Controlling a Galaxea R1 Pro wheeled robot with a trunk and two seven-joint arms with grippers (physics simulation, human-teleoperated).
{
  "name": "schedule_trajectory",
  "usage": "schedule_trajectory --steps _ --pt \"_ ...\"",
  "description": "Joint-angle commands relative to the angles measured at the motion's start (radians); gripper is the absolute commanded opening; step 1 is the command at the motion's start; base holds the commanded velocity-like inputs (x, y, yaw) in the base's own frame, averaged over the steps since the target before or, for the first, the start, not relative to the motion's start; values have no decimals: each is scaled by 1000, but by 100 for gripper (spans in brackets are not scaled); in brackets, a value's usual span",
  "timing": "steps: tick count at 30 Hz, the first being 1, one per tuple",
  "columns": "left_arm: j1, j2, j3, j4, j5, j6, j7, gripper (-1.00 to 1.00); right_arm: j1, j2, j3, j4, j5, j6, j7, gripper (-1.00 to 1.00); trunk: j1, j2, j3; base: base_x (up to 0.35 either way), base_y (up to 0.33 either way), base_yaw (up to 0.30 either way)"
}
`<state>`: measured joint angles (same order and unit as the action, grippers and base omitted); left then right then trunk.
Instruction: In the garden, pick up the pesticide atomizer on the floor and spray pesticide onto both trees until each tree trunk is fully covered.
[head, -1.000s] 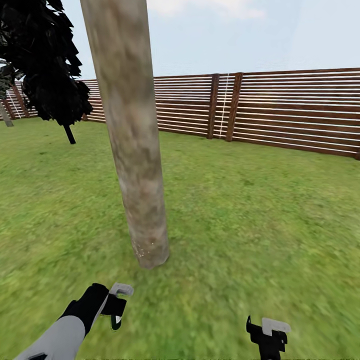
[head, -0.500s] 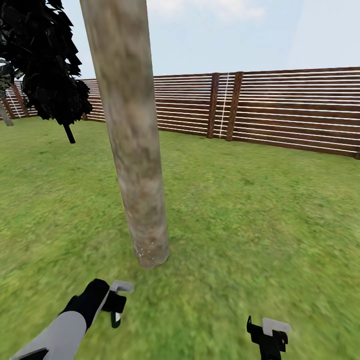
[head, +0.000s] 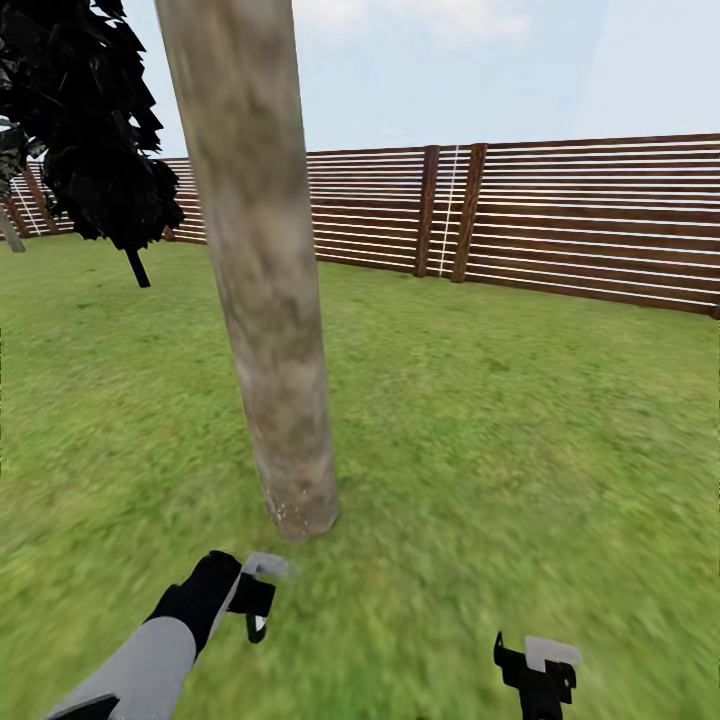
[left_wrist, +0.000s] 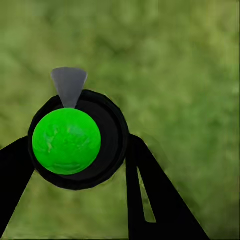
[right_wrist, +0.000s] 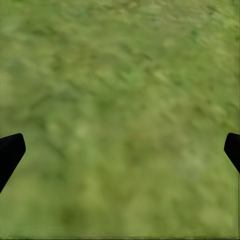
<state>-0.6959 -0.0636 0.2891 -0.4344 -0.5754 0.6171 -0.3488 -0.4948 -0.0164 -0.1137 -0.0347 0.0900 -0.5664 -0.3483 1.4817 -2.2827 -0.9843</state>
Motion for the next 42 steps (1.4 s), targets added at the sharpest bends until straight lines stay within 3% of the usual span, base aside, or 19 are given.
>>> schedule_trajectory --steps 1,3,5,8,9,12,13,14,16,17,21,23,25,28,31,35,42 --pt "2 14 8 -12 -2 5 -10 -100 -1 0 -8 1 10 -3 -3 100 -1 0 -1 -246 50 0" --pt "5 33 6 -31 0 5 -11 -100 -1 1 -8 0 10 -3 -3 100 -1 0 -1 -212 36 0" --pt "-4 15 5 -35 -1 6 -10 -100 -1 1 -8 0 10 -3 -3 100 -1 0 -1 -46 7 0" --pt "-23 -41 3 -56 -3 9 -10 -100 -1 0 -8 -1 10 -3 -3 100 -1 0 -1 -12 2 0" --pt "-32 -44 4 -66 -3 12 -11 -100 -1 -1 -8 -1 10 -3 -3 100 -1 0 -1 -2 0 0" --pt "-40 -22 6 -84 -2 21 -12 -100 -1 -3 -8 -1 10 -3 -3 100 -1 0 -1 -3 0 0" --pt "-39 12 10 -112 0 24 -15 -100 -1 -3 -8 -1 10 -3 -3 100 -1 0 -1 -196 0 0" --pt "-36 27 11 -126 1 25 -16 -100 -1 -3 -8 -1 10 -3 -3 100 -1 0 -1 -267 0 0" --pt "-33 35 8 -137 1 25 -16 -100 -1 -4 -8 -1 10 -3 -3 100 -1 0 -1 -281 0 0" --pt "-33 33 7 -139 0 25 -16 -100 -1 -4 -8 -1 10 -3 -3 100 -1 0 -1 -188 0 0" --pt "-42 -33 4 -143 -4 26 -15 -100 -1 -4 -8 -1 10 -3 -3 100 -1 0 -1 -32 0 0" --pt "-46 -45 3 -145 -2 26 -16 -100 -1 -4 -8 -1 10 -3 -3 100 -1 0 -1 -4 0 0" --pt "-50 -32 7 -168 -1 36 -17 -100 -1 -4 -8 -1 10 -3 -3 100 -1 0 -1 -1 0 0" --pt "-45 4 4 -260 0 115 -18 -100 -1 -4 -8 -1 10 -3 -3 100 -1 0 -1 -16 0 0" --pt "-43 -3 -3 -291 -2 131 -18 -100 -1 -4 -8 -1 10 -3 -3 100 -1 0 -1 -246 0 0" --pt "-45 -30 -46 -298 0 135 -18 -100 -1 -4 -8 -1 10 -3 -3 100 -1 0 -1 -232 0 0" --pt "-56 3 -47 -319 2 137 -20 -100 -1 -3 -8 -1 10 -3 -3 100 -1 0 -1 -20 0 0"
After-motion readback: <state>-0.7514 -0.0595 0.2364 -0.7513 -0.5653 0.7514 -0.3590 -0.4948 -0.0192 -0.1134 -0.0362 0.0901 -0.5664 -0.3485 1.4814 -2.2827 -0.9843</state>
